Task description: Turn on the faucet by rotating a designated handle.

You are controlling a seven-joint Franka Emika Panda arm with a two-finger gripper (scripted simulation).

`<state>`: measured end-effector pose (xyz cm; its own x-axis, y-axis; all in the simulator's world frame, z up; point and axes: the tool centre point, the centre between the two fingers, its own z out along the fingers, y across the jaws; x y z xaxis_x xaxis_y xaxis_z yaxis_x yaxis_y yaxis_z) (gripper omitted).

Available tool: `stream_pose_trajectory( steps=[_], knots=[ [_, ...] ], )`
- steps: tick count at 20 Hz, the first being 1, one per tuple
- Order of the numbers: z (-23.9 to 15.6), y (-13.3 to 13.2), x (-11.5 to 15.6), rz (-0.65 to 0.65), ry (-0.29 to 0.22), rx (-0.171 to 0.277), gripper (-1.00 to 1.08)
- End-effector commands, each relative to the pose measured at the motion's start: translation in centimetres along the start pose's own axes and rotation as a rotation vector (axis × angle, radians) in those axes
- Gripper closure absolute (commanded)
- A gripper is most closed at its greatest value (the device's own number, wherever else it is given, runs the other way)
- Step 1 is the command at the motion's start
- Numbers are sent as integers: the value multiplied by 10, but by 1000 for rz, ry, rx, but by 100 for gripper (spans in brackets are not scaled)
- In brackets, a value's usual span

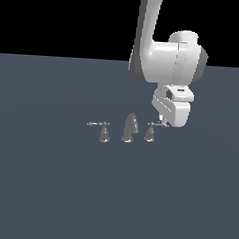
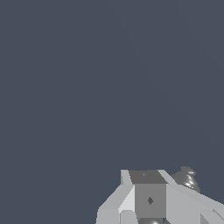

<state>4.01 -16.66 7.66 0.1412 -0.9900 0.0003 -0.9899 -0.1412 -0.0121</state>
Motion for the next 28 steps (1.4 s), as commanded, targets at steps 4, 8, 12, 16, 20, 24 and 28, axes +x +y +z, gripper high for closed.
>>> stream_pose_trajectory(
  steps=[4,8,12,16,20,24,28],
  knots=[
    [0,19,-2,6,-1,-8,108],
    [0,33,-3,9,-1,-10,108],
    [0,46,-5,12,0,-12,108],
    [0,41,-11,8,3,-1,108],
    [0,50,-23,10,2,-5,108],
    [0,59,-35,11,1,-9,108],
    [-1,66,-44,13,0,-12,108]
  ],
)
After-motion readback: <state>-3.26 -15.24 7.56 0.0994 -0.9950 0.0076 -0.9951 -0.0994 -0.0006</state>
